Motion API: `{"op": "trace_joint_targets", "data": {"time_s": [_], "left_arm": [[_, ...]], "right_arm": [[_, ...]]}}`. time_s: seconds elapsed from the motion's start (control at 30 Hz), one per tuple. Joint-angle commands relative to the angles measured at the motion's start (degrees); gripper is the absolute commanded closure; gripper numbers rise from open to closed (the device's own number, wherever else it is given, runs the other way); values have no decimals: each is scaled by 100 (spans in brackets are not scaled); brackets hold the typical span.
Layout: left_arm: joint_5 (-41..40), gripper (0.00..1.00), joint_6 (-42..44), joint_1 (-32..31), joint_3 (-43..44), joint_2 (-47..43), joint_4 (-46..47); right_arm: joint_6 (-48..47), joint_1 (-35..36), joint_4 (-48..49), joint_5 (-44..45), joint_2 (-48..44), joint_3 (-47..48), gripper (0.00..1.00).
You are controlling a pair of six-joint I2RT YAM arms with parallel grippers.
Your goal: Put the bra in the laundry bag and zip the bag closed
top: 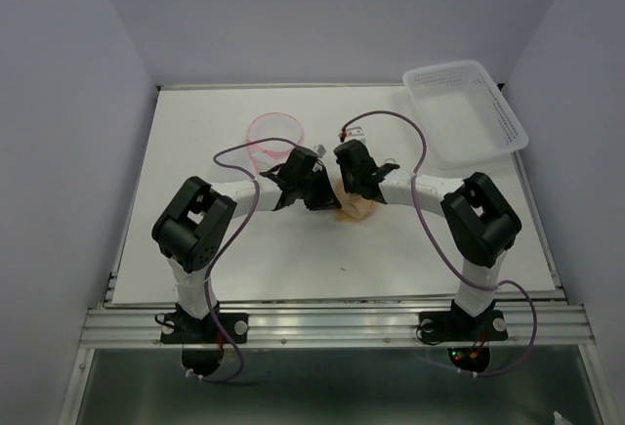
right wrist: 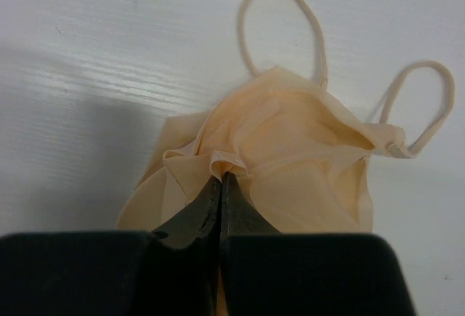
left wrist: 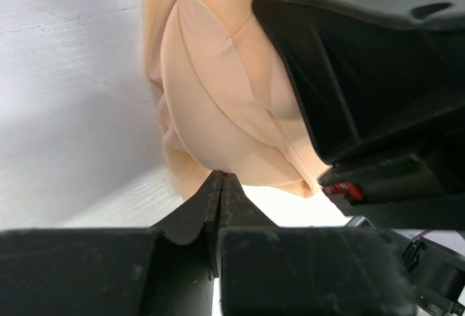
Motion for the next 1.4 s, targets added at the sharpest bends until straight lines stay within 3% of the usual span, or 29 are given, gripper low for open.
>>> {"op": "trace_joint_targets", "data": {"time_s": [0.0, 0.2, 0.4, 0.83, 0.87, 0.93, 1.0, 1.17, 1.27, 1.33, 1.37], "left_arm": [[-3, 95, 62, -45, -17, 132, 159], [-29, 99, 80, -45, 168, 379, 150], [-82, 99, 124, -45, 212, 318, 115], [-205, 100, 9, -45, 37, 133, 97], [-240, 100, 9, -45, 28, 89, 54], [-336, 100, 36, -45, -16, -34, -60], [-468, 100, 106, -45, -16, -139, -236], [-1117, 100, 229, -36, 45, -719, -746], [-1365, 99, 387, -36, 229, -1018, -1045], [-1409, 98, 510, -36, 430, -1080, -1098], [-1427, 98, 519, -36, 501, -1071, -1115]], "right_arm": [[-78, 22, -18, -320, -370, 232, 99], [-342, 22, 631, -1120, -1581, -461, 99], [-431, 22, 562, -1816, -2208, -945, 99], [-228, 22, 1027, -1351, -1312, -1332, 98], [-193, 22, 1045, -1316, -1259, -1306, 94], [-228, 22, 1037, -1429, -1171, -1297, 73], [-228, 22, 967, -1543, -1232, -1288, 58], [-307, 22, 747, -1913, -2092, -1245, 37], [-229, 22, 466, -1651, -2646, -1236, 20], [-45, 22, 448, -1309, -2866, -1297, 0], [9, 22, 439, -1237, -2946, -1332, 0]]}}
